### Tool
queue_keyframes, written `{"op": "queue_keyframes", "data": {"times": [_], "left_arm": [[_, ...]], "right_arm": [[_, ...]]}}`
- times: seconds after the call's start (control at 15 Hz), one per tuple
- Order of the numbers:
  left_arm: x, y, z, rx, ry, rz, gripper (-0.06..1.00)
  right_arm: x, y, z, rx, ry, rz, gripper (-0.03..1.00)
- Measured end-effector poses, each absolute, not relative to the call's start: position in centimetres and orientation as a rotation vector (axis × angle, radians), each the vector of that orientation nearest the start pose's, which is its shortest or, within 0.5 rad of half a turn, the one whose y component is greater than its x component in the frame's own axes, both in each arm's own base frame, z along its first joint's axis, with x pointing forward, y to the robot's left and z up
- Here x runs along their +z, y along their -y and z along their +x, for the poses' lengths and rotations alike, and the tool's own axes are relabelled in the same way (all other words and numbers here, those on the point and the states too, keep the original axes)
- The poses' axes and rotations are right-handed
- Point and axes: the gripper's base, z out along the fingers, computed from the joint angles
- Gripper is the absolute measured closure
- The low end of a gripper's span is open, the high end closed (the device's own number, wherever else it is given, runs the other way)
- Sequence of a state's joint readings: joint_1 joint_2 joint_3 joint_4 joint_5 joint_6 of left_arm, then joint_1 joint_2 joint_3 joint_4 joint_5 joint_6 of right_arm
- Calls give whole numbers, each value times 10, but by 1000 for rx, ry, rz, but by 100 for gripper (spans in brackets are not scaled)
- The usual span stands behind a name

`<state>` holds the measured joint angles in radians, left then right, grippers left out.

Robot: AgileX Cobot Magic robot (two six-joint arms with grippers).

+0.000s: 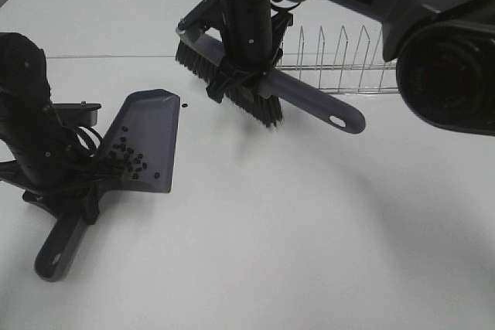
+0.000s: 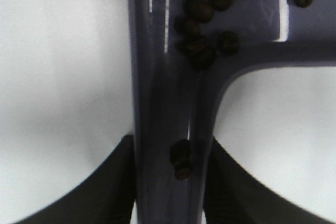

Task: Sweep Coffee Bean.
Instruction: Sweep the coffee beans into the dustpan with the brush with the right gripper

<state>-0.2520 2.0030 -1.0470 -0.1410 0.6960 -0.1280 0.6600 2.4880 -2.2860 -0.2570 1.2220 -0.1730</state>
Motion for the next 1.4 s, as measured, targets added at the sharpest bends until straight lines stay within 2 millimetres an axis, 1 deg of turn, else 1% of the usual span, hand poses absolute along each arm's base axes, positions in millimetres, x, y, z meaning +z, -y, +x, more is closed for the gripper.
{"op": "queue_keyframes", "data": {"times": [0.13, 0.2, 0.27, 0.47, 0.8, 0.93, 1.0, 1.13, 1.2, 1.4], "left_arm": [[95, 91, 320, -142, -3150, 25, 59], [95, 91, 320, -142, -3150, 25, 59], [95, 91, 320, -142, -3150, 25, 59], [95, 91, 320, -142, -3149, 25, 59], [95, 91, 320, -142, -3149, 25, 59], [95, 91, 320, -142, -3149, 25, 59], [95, 91, 320, -142, -3149, 25, 59], [95, 91, 320, -142, -3149, 25, 59], [95, 91, 320, -142, -3149, 25, 59], [95, 91, 320, -142, -3149, 25, 59]], "right_arm": [[150, -303, 426, -288, -2590, -1263, 63], [146, -303, 426, -301, -2593, -1271, 63], [145, -303, 426, -302, -2594, -1271, 63], [143, -310, 421, -240, -2573, -1364, 63], [139, -338, 399, -177, -2526, -1485, 63], [139, -346, 391, -133, -2522, -1504, 63], [142, -350, 389, -119, -2523, -1484, 63], [160, -353, 394, -112, -2525, -1343, 63], [173, -352, 397, -117, -2508, -1286, 63], [235, -348, 395, -79, -2404, -1188, 63]]}}
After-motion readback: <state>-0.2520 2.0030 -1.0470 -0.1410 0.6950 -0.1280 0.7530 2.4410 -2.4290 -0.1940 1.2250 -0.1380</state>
